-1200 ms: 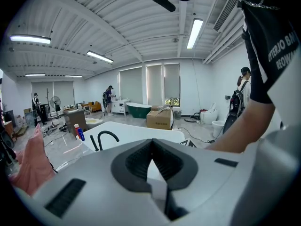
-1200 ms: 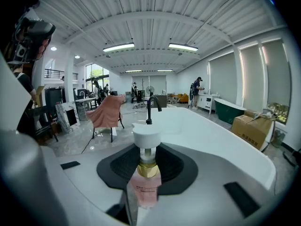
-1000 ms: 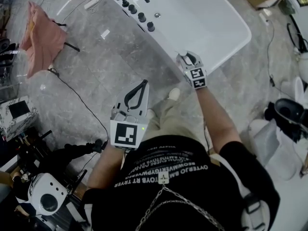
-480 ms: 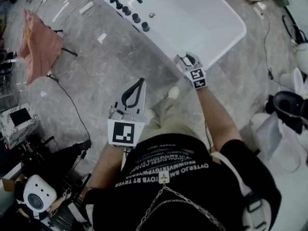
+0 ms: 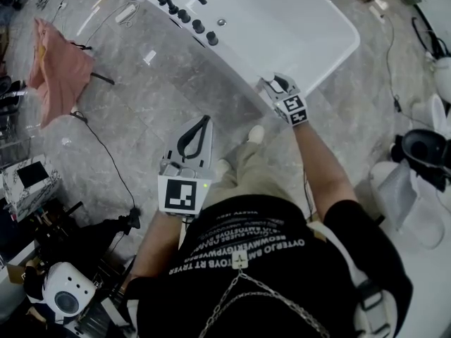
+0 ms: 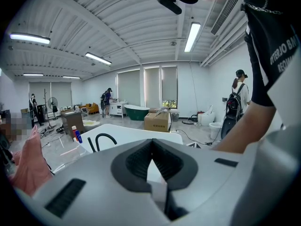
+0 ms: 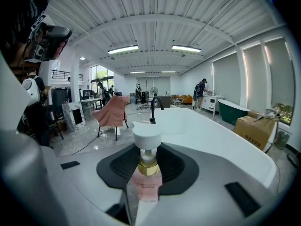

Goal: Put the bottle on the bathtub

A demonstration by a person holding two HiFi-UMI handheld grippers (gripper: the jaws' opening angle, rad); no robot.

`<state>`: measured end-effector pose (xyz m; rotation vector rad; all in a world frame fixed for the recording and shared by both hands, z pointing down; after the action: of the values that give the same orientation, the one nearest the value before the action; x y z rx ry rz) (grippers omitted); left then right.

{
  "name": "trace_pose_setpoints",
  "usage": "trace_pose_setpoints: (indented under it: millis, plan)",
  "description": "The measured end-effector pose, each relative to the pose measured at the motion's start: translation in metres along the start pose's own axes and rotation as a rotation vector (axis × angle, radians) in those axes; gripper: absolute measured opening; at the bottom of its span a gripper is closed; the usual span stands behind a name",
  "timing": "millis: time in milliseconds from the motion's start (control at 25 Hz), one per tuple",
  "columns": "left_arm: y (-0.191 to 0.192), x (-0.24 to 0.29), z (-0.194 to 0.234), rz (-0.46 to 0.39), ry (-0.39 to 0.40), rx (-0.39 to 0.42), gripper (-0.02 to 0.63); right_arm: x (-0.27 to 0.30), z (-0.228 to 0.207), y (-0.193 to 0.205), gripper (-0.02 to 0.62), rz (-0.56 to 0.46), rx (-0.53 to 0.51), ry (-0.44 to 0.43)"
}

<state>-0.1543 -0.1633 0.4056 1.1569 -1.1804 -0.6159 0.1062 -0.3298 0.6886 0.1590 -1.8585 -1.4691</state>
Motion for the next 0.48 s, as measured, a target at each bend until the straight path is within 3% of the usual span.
trace_pose_setpoints:
  millis: [280,480]
  plan:
    - [0.002,-0.004,-0.001,0.008,-0.006,0.000,0.003,-0.004,-0.013,0.000,0.109,0.016,-0.030,-0.081]
    - [0.001,-0.005,-0.002,0.013,-0.012,-0.001,0.003,-0.009,-0.018,0.002,0.109,0.014,-0.011,-0.080]
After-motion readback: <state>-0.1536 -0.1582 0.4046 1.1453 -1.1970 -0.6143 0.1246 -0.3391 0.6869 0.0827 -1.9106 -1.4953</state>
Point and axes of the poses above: the fingertips, and each gripper's own axes: x forward along the fingers, z to its left, y out of its underside, the point moved 10 cm from there along -x, backward along the fingers, and after that the axes turned 5 degrees about -y, right-handed, at the moved point
